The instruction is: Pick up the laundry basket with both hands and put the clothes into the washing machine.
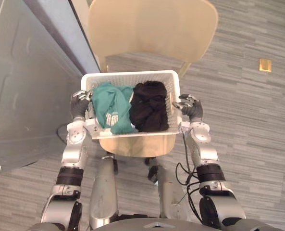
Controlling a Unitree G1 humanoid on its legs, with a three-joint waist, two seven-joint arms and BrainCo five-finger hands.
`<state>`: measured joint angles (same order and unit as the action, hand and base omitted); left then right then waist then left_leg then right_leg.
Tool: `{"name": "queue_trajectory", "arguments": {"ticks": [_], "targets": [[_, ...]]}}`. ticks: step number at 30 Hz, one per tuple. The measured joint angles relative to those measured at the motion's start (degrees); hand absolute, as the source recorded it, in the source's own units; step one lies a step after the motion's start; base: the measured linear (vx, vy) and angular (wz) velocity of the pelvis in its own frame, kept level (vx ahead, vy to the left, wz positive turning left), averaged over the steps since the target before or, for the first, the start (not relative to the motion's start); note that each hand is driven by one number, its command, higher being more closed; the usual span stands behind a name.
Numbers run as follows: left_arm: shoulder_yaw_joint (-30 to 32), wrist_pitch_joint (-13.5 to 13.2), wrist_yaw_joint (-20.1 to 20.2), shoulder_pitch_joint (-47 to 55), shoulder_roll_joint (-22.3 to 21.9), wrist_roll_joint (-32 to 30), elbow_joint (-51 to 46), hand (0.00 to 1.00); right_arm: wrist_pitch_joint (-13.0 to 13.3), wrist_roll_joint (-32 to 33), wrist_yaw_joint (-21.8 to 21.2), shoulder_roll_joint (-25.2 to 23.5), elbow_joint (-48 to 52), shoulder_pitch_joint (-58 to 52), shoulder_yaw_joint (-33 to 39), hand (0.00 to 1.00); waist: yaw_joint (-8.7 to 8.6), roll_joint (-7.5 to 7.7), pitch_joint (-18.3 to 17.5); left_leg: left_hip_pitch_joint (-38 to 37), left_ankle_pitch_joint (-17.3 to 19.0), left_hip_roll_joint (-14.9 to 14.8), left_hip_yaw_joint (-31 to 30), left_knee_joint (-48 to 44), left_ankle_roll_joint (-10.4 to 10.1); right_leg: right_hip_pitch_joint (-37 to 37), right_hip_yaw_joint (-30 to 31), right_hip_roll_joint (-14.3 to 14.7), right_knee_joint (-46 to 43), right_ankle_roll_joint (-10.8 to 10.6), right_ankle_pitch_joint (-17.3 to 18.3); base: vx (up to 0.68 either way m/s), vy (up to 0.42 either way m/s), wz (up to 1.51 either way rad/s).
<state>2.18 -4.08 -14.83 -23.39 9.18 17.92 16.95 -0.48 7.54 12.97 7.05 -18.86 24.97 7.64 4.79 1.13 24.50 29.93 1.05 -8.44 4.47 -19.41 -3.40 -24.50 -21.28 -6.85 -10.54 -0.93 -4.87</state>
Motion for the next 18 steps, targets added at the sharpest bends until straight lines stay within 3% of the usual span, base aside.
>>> {"name": "queue_trajectory", "arguments": {"ticks": [14, 15, 18], "targets": [[-2.5, -0.13, -1.95, -3.42, -1.73, 0.31, 1.97, 1.0, 0.22, -0.13, 2.15, -2.09, 4.61, -6.85, 1.08, 1.0, -0.27, 0.1, 0.46, -0.81, 0.33, -0.03, 0.45, -0.01, -0.41, 0.04, -1.7, -1.33, -3.32, -0.26, 2.44, 0.03, -0.005, 0.04], [-2.53, -0.14, -1.97, -3.32, -1.9, 0.24, 1.96, 0.0, 0.15, -0.14, 2.12, -2.12, 4.6, -7.71, 0.97, 0.0, -0.23, 0.1, 0.46, -1.36, 0.78, -0.24, 0.53, -0.62, -0.53, 0.64, -1.82, -1.33, -3.72, -0.24, 2.8, 0.0, 0.0, 0.0], [-3.35, -0.14, -1.9, -3.2, -1.92, -0.13, 1.97, 0.0, -0.16, -0.15, 2.1, -2.13, 4.54, -9.34, 1.01, 0.0, -0.31, 0.1, 0.46, -2.56, 1.91, -0.66, 0.96, -1.75, -0.46, 1.95, -2.54, -1.74, -5.4, -0.17, 4.03, -0.03, -0.01, 0.03]]}}
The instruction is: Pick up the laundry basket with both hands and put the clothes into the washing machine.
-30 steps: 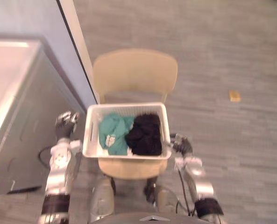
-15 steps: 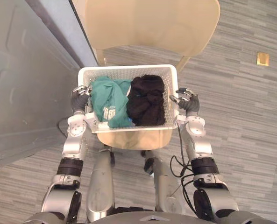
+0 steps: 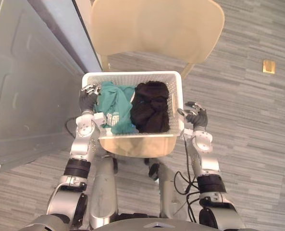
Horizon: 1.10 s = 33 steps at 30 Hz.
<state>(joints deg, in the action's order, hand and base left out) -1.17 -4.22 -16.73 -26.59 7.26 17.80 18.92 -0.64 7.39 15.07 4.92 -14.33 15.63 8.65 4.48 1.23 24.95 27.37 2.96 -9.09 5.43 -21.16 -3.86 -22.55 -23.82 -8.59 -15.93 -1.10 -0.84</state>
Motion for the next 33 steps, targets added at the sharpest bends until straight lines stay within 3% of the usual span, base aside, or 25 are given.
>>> {"name": "queue_trajectory", "arguments": {"ticks": [7, 10, 14, 19, 22, 24, 27, 28, 30, 33], "targets": [[-0.56, 0.18, 1.92, 1.63, 0.13, 0.19, 7.04, 0.0, -0.83, 4.91, -0.78, -0.63, -3.62, -1.44, 1.13, 0.0, -0.28, 0.19, -0.21, -5.44, 0.1, -0.3, 1.92, 1.4, 0.08, 4.67, -0.05, -0.37, 0.19, -0.36, 0.56, -0.01, -0.002, 0.01], [-0.55, 2.15, 4.12, 2.96, 1.01, 2.57, 14.17, 0.0, -1.03, 7.98, -2.53, -0.61, -10.0, -0.37, 1.33, 0.0, -0.67, 0.77, -2.14, -8.63, -0.67, 0.17, 2.23, 4.12, -0.13, 7.27, -0.08, -0.23, 1.83, -0.47, 0.45, 0.03, -0.003, 0.04], [1.74, 3.59, 7.35, 7.48, 3.65, 0.44, 14.9, 0.0, -1.28, 17.62, -4.27, -0.72, -16.35, -0.46, 10.41, 0.0, -1.25, 1.07, -7.03, -13.59, -1.9, 0.84, 2.26, 8.42, -0.37, 12.77, -0.27, 0.84, 7.66, -1.14, -1.36, 0.09, 0.002, 0.05], [9.63, 3.58, 8.94, 16.86, 5.2, 0.29, 6.56, 0.0, -0.34, 20.84, -4.98, 1.21, -15.63, -6.26, 19.28, 0.0, -1.65, 1.27, -12.77, -17.91, -1.89, 1.61, 2.2, 11.13, -0.38, 17.64, -0.67, 1.22, 11.25, -1.75, -1.77, 0.09, 0.021, 0.06], [15.53, 2.33, 8.77, 24.58, 5.41, -5.89, -3.14, 0.0, 0.78, 19.55, -5.73, 0.73, -13.42, -13.17, 25.35, 0.0, -1.43, 1.31, -15.56, -20.35, -1.77, 2.09, 2.02, 12.52, -0.4, 20.4, -0.99, 1.35, 13.01, -2.09, -1.87, 0.07, 0.023, 0.07], [18.49, 0.73, 8.26, 29.45, 4.07, -11.5, -4.54, 0.0, 2.33, 19.36, -6.27, -0.92, -13.25, -17.83, 28.73, 0.0, -1.42, 1.29, -17.16, -21.37, -1.3, 2.19, 1.94, 12.52, -0.36, 21.6, -1.1, 1.3, 13.09, -2.46, -1.58, 0.06, 0.025, 0.06], [23.59, 0.66, 8.16, 37.52, -2.11, -11.16, -3.4, 0.0, 2.9, 19.25, -6.46, -5.9, -13.42, -25.96, 30.77, 0.0, -1.52, 1.17, -18.59, -24.23, 0.43, 2.23, 2.03, 12.38, -0.49, 25.01, -1.91, 0.9, 12.65, -2.8, -0.1, 0.01, 0.021, 0.02], [25.06, 1.19, 8.24, 42.11, -6.26, -11.14, -1.6, 0.0, 2.37, 18.72, -7.09, -8.96, -13.61, -30.6, 30.21, 0.0, -1.7, 1.04, -20.22, -25.23, 1.56, 2.19, 2.47, 12.18, -0.46, 25.68, -1.77, 0.74, 12.11, -2.99, 0.61, 0.02, 0.016, -0.07], [26.8, 2.45, 8.61, 46.57, -10.73, -10.02, 2.99, 0.0, 0.22, 16.25, -7.93, -9.44, -16.78, -34.1, 27.18, 0.0, -2.04, 0.95, -21.46, -26.13, 2.52, 1.83, 3.43, 11.44, -0.48, 26.34, -1.64, 0.54, 11.19, -2.7, 1.73, 0.03, 0.016, -0.08], [29.1, 4.61, 9.84, 47.89, -12.32, -7.88, 16.76, 0.0, -0.95, 15.79, -9.81, -9.26, -24.3, -34.94, 25.24, 0.0, -2.25, 0.59, -22.53, -27.26, 2.8, 0.62, 6.04, 11.24, -0.55, 26.62, -1.61, 0.62, 10.62, -2.96, 2.95, -0.01, -0.017, -0.01]]}}
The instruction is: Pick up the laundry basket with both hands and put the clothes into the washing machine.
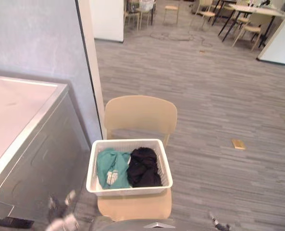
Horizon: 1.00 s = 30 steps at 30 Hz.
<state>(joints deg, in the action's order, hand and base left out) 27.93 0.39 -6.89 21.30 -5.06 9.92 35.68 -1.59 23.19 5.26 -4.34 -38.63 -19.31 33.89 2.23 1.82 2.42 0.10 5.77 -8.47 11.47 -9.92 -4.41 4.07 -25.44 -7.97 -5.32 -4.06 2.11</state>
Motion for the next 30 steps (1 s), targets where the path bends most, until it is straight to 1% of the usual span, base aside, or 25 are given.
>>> {"name": "queue_trajectory", "arguments": {"ticks": [1, 2, 4, 7, 8, 9, 10, 11, 12, 13, 14, 15, 16, 17, 18, 19, 20, 21, 22, 23, 24, 26, 27, 29, 30], "targets": [[2.07, 0.7, 0.19, -0.73, 0.03, -0.04, 7.22, 0.0, -0.4, -0.15, -1.1, 0.09, -4.55, 0.93, 0.09, 0.0, 0.06, 0.05, -0.28, -0.47, -0.09, -0.2, 0.2, 0.24, -0.13, 0.27, 0.09, 0.21, 0.02, 0.1, 0.13, -0.02, -0.036, -0.01], [3.17, 1.06, 0.27, -1.09, 0.09, 0.01, 10.13, 0.0, -0.82, -0.93, -1.5, 0.36, -6.49, 1.63, 0.39, 0.0, 0.05, 0.03, -0.38, -0.52, -0.21, -0.26, 0.2, 0.38, -0.27, 0.26, 0.19, 0.31, 0.11, 0.11, 0.12, -0.03, -0.043, -0.03], [8.13, 1.79, 0.6, -2.66, 0.67, -0.09, 17.64, 0.0, -1.56, -2.79, -1.48, 0.13, -13.55, 4.44, 1.03, 0.0, 0.06, -0.28, -0.37, -0.61, -1.03, -0.38, 0.13, 1.56, -0.72, 0.25, 0.36, 0.83, 1.12, 0.45, -0.29, -0.01, -0.015, 0.0], [10.34, 3.04, -0.25, -4.0, 0.34, -1.55, 19.35, 0.0, -1.98, -4.0, -1.37, 1.13, -15.05, 7.3, 1.74, 0.0, 0.38, -1.52, 0.7, 1.5, -1.87, -0.67, -0.68, 0.17, -0.56, 0.08, 0.04, 1.48, 2.7, 0.66, -1.57, -0.01, 0.002, 0.1], [10.09, 3.11, -0.24, -5.46, 0.56, -2.27, 19.29, 0.0, -1.99, -5.88, -1.41, 2.32, -15.06, 8.65, -0.1, 0.0, 0.38, -2.24, 2.07, 3.32, -1.87, -0.59, -1.79, -1.48, -0.5, -0.27, -1.02, 1.43, 2.47, 0.74, -1.68, -0.08, -0.019, 0.51], [9.15, 3.01, -0.45, -7.28, 0.52, -2.97, 19.23, 0.0, -1.95, -7.52, -1.42, 4.12, -15.21, 10.3, -2.1, 0.0, 0.45, -3.44, 2.71, 6.82, -2.45, -0.96, -3.89, -3.57, -0.58, -2.29, -2.36, 2.14, 0.79, 1.21, -2.19, -0.11, -0.022, 0.58], [8.04, 2.88, -0.45, -8.22, 0.54, -3.18, 19.11, 0.0, -1.96, -7.93, -1.41, 4.72, -15.33, 11.3, -2.79, 0.0, 0.57, -3.9, 2.84, 8.16, -3.15, -1.16, -5.08, -3.54, -1.33, -3.73, -2.92, 2.34, 0.29, 1.86, -2.39, -0.12, 0.012, 0.59], [7.37, 2.68, -0.35, -11.42, 1.81, -3.39, 19.05, 0.0, -1.88, -7.96, -1.45, 4.49, -15.31, 13.44, -4.03, 0.0, 0.39, -2.46, 3.68, 10.09, -2.72, -0.84, -3.92, -5.74, -0.92, -5.43, -4.52, 0.99, 0.4, 2.78, -3.29, -0.1, 0.047, 0.32], [7.73, 2.58, -0.36, -13.03, 1.56, -3.37, 18.92, 0.0, -1.67, -8.24, -1.45, 4.7, -15.19, 14.89, -4.19, 0.0, 0.97, -3.27, 5.13, 12.19, 0.58, -2.78, -2.04, -15.29, 0.04, -6.41, -5.22, 0.83, -1.15, 3.11, -3.26, -0.13, 0.076, 0.04], [7.8, 2.34, -0.15, -14.0, 0.63, -3.37, 18.98, 0.0, -1.22, -9.59, -1.49, 5.49, -13.82, 16.91, -4.5, 0.0, 1.41, -5.46, 6.57, 14.05, 5.32, -6.7, -0.27, -31.79, 0.15, -7.86, -4.85, 1.03, -4.8, 4.35, -2.44, -0.17, 0.101, -0.26], [7.86, 2.18, -0.04, -13.62, -0.34, -3.37, 19.17, 0.0, -0.94, -10.09, -1.53, 6.35, -13.34, 17.73, -4.51, 0.0, 1.27, -7.11, 6.76, 13.06, 5.7, -9.33, -0.39, -41.67, 0.23, -8.69, -4.63, 1.01, -7.1, 4.79, -2.1, -0.15, 0.142, -0.29], [7.8, 2.17, 0.06, -13.29, -0.54, -3.34, 19.27, 0.0, -0.93, -10.1, -1.53, 6.75, -13.44, 17.79, -4.93, 0.0, 1.24, -7.73, 6.37, 11.89, 5.29, -10.27, -0.7, -44.4, -0.29, -9.05, -4.21, 0.85, -7.74, 4.79, -2.11, -0.13, 0.247, -0.16], [7.42, 2.05, 0.1, -12.76, -0.31, -3.31, 19.23, 0.0, -1.08, -10.09, -1.54, 7.26, -13.49, 17.8, -6.37, 0.0, 1.02, -8.26, 5.96, 8.35, -0.06, -11.77, -2.73, -44.43, -0.71, -10.08, -3.38, 0.06, -9.09, 4.38, -2.38, -0.09, 0.214, 0.08], [6.31, 2.04, 0.12, -12.97, 0.32, -3.3, 19.29, 0.0, -1.14, -10.09, -1.54, 7.38, -13.63, 18.09, -6.71, 0.0, 0.47, -8.37, 5.85, 7.22, 2.07, -10.13, -2.41, -41.19, -3.73, -10.59, -3.64, -1.07, -9.96, 3.85, -2.67, -0.09, 0.198, 0.22], [5.09, 1.98, 0.09, -12.98, 0.92, -3.32, 19.05, 0.0, -1.22, -10.07, -1.55, 6.86, -14.25, 18.68, -6.85, 0.0, 0.27, -7.07, 6.26, 6.0, 2.96, -8.36, -1.46, -38.52, -2.38, -10.94, -3.55, -1.87, -10.01, 3.67, -2.46, -0.13, 0.055, 0.35], [3.35, 1.69, -0.03, -12.85, 2.98, -3.37, 18.99, 0.0, -1.75, -10.04, -1.74, 6.09, -15.75, 18.56, -7.9, 0.0, -0.13, -4.31, 5.74, 2.94, 5.53, -5.46, -1.61, -31.65, -2.85, -11.33, -0.77, -2.38, -6.57, 3.6, -2.28, -0.21, 0.074, 0.52], [2.64, 1.78, -0.19, -12.74, 4.44, -3.41, 19.19, 0.0, -1.94, -10.04, -2.12, 5.6, -16.43, 18.18, -8.75, 0.0, -1.11, -3.62, 4.46, 1.51, 9.55, -5.2, -2.05, -27.49, -3.28, -11.21, -1.71, -2.5, -3.42, 3.44, -6.81, -0.25, 0.093, 0.47], [1.74, 1.79, -0.21, -12.72, 4.53, -3.54, 19.16, 0.0, -1.95, -10.03, -2.2, 5.95, -16.61, 17.99, -8.7, 0.0, -1.3, -4.24, 4.55, 1.18, 11.8, -5.77, -2.0, -25.19, -4.59, -11.84, -2.44, -2.12, -3.92, 2.98, -7.5, -0.23, 0.266, 0.57], [-0.12, 1.82, -0.21, -13.69, 4.44, -4.16, 19.18, 0.0, -1.91, -10.01, -2.25, 7.15, -17.2, 18.61, -8.0, 0.0, -1.94, -5.34, 4.91, -0.24, 16.19, -5.75, -1.26, -19.34, -5.09, -12.96, -3.64, -2.04, -4.86, 2.63, -8.2, -0.17, 0.273, 0.48], [-1.67, 1.81, -0.21, -14.73, 4.59, -5.3, 19.15, 0.0, -1.85, -10.0, -2.21, 7.17, -18.42, 18.89, -7.76, 0.0, -2.29, -4.82, 5.0, -0.95, 17.96, -4.62, -0.5, -15.5, -3.39, -13.86, -4.14, -3.04, -4.97, 2.01, -9.02, -0.22, 0.326, 0.46], [-4.13, 1.8, -0.2, -15.36, 5.29, -5.99, 19.31, 0.0, -2.09, -10.0, -2.22, 6.63, -20.39, 19.19, -7.74, 0.0, -1.94, -2.85, 5.88, -1.44, 16.52, -1.81, 0.17, -13.52, -2.95, -14.34, -3.54, -5.45, -4.88, 1.88, -10.29, -0.2, 0.196, 0.29], [-6.25, 1.72, -0.22, -15.13, 5.9, -8.13, 19.74, 0.0, -2.34, -10.11, -2.24, 6.31, -20.94, 17.3, -6.49, 0.0, -1.83, -1.22, 5.13, -2.93, 15.52, 1.11, 0.83, -11.3, -1.55, -13.59, -3.05, -7.92, -4.18, 1.39, -11.61, -0.24, 0.156, 0.0], [-7.89, 1.73, -0.27, -15.09, 6.67, -9.62, 20.28, 0.0, -2.41, -10.14, -2.25, 6.45, -20.94, 16.57, -5.89, 0.0, -1.87, -0.93, 4.94, -4.68, 14.45, 2.78, 1.22, -9.3, -0.79, -12.57, -2.36, -8.58, -3.17, 1.53, -12.48, -0.21, 0.105, -0.07], [-8.55, 1.66, -0.21, -15.09, 7.08, -10.82, 21.39, 0.0, -2.43, -11.43, -2.36, 6.48, -20.8, 15.24, -5.3, 0.0, -2.03, -0.66, 4.81, -5.94, 12.47, 5.09, 1.52, -6.32, 0.27, -11.95, -2.19, -10.05, -1.71, 1.9, -13.17, -0.17, 0.056, 0.01], [-8.49, 1.68, -0.22, -15.07, 7.23, -11.08, 21.73, 0.0, -2.43, -11.91, -2.44, 6.5, -20.82, 14.93, -4.99, 0.0, -2.08, -0.62, 4.82, -5.91, 12.11, 5.29, 1.51, -6.03, 0.47, -12.02, -2.07, -10.21, -1.78, 1.9, -13.38, -0.14, 0.01, 0.09]]}}
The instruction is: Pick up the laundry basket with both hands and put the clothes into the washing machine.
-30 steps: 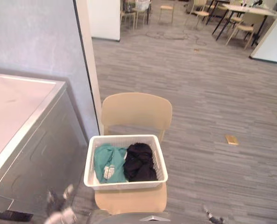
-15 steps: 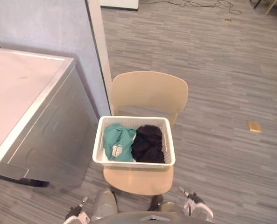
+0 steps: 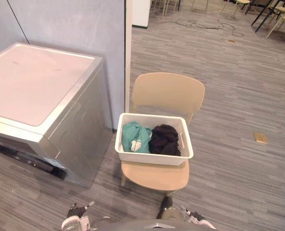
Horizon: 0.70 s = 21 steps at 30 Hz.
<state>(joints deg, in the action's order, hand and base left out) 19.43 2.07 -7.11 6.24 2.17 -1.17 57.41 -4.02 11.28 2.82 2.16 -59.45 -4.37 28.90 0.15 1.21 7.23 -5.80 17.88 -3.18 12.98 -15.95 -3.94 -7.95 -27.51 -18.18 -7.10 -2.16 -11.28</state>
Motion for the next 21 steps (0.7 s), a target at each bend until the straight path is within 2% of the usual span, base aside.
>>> {"name": "queue_trajectory", "arguments": {"ticks": [1, 3, 4, 5, 6, 7, 8, 9, 10, 11, 12, 13, 14, 15, 19, 20, 21], "targets": [[0.4, 0.12, -0.04, 0.1, 0.15, -0.86, 0.62, 0.0, -0.1, -0.3, -0.28, -0.05, -0.07, -0.26, 0.73, 0.0, -0.05, 0.64, -0.26, 0.04, -0.35, -0.03, -0.05, -0.01, 0.15, -0.17, 0.74, 0.06, -0.69, -0.04, -0.79, -0.08, -0.04, 0.12], [2.86, 0.41, 0.02, 0.64, 0.03, -1.41, 1.74, 0.0, 0.01, -0.43, -0.7, -0.6, 0.03, -0.8, 1.49, 0.0, -0.02, 0.14, -0.38, 0.28, -1.29, -1.58, 0.08, 0.1, 0.35, -0.82, 3.45, 1.29, -1.69, -1.5, -3.35, -0.06, -0.086, 0.13], [5.65, 0.6, 0.16, 1.11, -0.8, -1.41, 2.38, 0.0, -0.21, -0.37, -1.15, -0.56, 1.18, -0.31, 3.43, 0.0, 0.27, -0.96, -0.4, 1.11, -2.09, -3.46, 0.41, 0.2, -0.11, -4.31, 7.31, 1.78, -12.52, -1.72, 3.09, -0.04, -0.157, 0.27], [7.75, 0.81, 0.24, 1.88, -0.93, -1.42, 2.31, 0.0, -0.01, -0.47, -1.37, -1.99, 2.76, -1.37, 3.45, 0.0, 0.2, -0.09, -0.35, 1.18, -2.88, -4.53, -0.78, -0.01, -0.85, -6.84, 11.66, 2.63, -26.91, -2.84, 10.82, -0.05, -0.242, 0.49], [9.29, 1.23, 0.3, 2.55, -0.86, -1.52, 2.09, 0.0, -0.01, -0.54, -1.44, -2.73, 3.12, -2.01, 3.59, 0.0, 0.29, 1.0, -0.68, 1.33, -3.35, -5.0, -2.25, -0.07, -1.49, -6.77, 15.2, 4.32, -32.42, -3.82, 14.19, -0.05, -0.297, 0.72], [11.32, 1.61, 0.47, 3.04, -0.85, -1.79, 1.58, 0.0, -0.23, -0.67, -1.45, -3.77, 2.79, -2.36, 3.94, 0.0, 0.83, 2.42, -0.97, 1.88, -3.6, -4.92, -3.79, -0.5, -2.37, -6.58, 19.24, 5.79, -34.06, -4.68, 16.84, -0.04, -0.225, 0.69], [12.5, 1.84, 0.53, 3.01, -1.08, -1.89, 1.6, 0.0, -0.24, -0.78, -1.5, -3.76, 2.68, -2.53, 3.91, 0.0, 0.99, 2.56, -1.01, 2.29, -3.7, -5.12, -5.19, -0.71, -2.8, -5.76, 20.03, 6.46, -33.2, -5.91, 17.76, -0.06, -0.282, 0.8], [14.4, 2.28, 0.51, 2.98, -1.96, -1.94, 1.52, 0.0, -0.19, -1.31, -1.58, -3.5, 2.92, -2.99, 3.78, 0.0, 1.34, 1.98, -2.08, 3.19, -4.6, -6.13, -6.98, 0.37, -3.38, -3.05, 20.21, 8.15, -28.37, -7.02, 19.4, -0.07, -0.247, 0.62], [15.84, 2.39, 0.48, 2.95, -2.96, -1.82, 0.56, 0.0, -0.19, -2.23, -1.67, -3.46, 3.61, -3.38, 3.03, 0.0, 2.6, 1.72, -3.21, 3.63, -6.67, -6.17, -6.94, 3.32, -2.72, -0.52, 19.11, 8.86, -21.5, -5.02, 21.52, -0.09, -0.294, 0.48], [16.22, 2.33, 0.46, 3.07, -3.17, -1.56, 0.04, 0.0, -0.2, -2.59, -1.81, -3.6, 3.74, -3.29, 2.64, 0.0, 3.05, 2.12, -3.71, 4.19, -7.84, -5.8, -7.12, 4.5, -3.24, 0.79, 18.45, 8.89, -17.36, -3.73, 23.08, -0.12, -0.203, 0.33], [16.35, 2.41, 0.33, 2.77, -3.63, -1.1, 0.04, 0.0, -0.18, -2.67, -2.54, -3.22, 3.5, -2.07, 2.46, 0.0, 2.95, 1.32, -3.76, 5.21, -10.17, -6.56, -8.59, 6.13, -3.01, 1.67, 16.56, 9.91, -13.31, -3.04, 21.14, -0.13, -0.139, 0.31], [16.33, 2.42, 0.33, 2.79, -3.82, -1.06, 0.08, 0.0, -0.19, -2.67, -2.69, -3.17, 3.45, -1.95, 2.35, 0.0, 2.85, 1.11, -3.76, 5.51, -10.79, -6.68, -8.71, 6.71, -2.9, 1.76, 16.14, 10.14, -12.46, -2.86, 20.84, -0.16, -0.118, 0.54], [15.22, 2.37, 0.29, 2.99, -4.46, 0.17, 0.07, 0.0, -0.16, -2.69, -2.9, -2.62, 3.38, -0.8, 1.21, 0.0, 2.88, -0.43, -4.47, 5.79, -13.13, -6.78, -9.12, 10.28, -1.97, 1.92, 15.24, 10.53, -9.73, -3.13, 19.49, -0.11, -0.039, 0.44], [14.81, 2.36, 0.25, 3.08, -4.76, 1.17, 0.08, 0.0, -0.25, -2.74, -3.04, -1.91, 3.28, -0.47, 0.21, 0.0, 3.02, -0.96, -4.47, 5.68, -14.27, -6.63, -9.12, 11.76, -1.69, 1.97, 15.09, 10.57, -9.02, -3.21, 19.17, -0.12, -0.028, 0.49], [14.22, 1.71, 0.2, 3.33, -5.39, 3.9, -0.6, 0.0, -0.12, -2.82, -3.32, -1.23, 3.51, -0.21, -4.46, 0.0, 3.49, -1.63, -3.82, 6.73, -15.62, -5.69, -10.1, 11.95, -1.41, 3.08, 14.05, 9.96, -8.16, -3.48, 19.27, -0.08, 0.033, 0.38], [14.09, 1.47, 0.13, 3.35, -5.24, 3.88, -0.71, 0.0, -0.08, -2.83, -3.36, -1.17, 4.05, -0.26, -5.7, 0.0, 3.43, -0.97, -3.6, 8.57, -15.01, -4.99, -11.35, 9.24, -1.35, 3.1, 13.44, 9.24, -8.76, -4.05, 19.71, -0.04, 0.068, 0.6], [13.98, 1.27, 0.0, 3.36, -5.04, 3.92, -0.78, 0.0, -0.01, -2.86, -3.41, -1.18, 4.45, -0.26, -5.91, 0.0, 3.4, -1.28, -3.05, 10.93, -14.37, -3.95, -12.26, 6.0, -1.11, 2.94, 12.28, 7.91, -10.06, -4.57, 20.18, -0.05, 0.121, 0.86]]}}
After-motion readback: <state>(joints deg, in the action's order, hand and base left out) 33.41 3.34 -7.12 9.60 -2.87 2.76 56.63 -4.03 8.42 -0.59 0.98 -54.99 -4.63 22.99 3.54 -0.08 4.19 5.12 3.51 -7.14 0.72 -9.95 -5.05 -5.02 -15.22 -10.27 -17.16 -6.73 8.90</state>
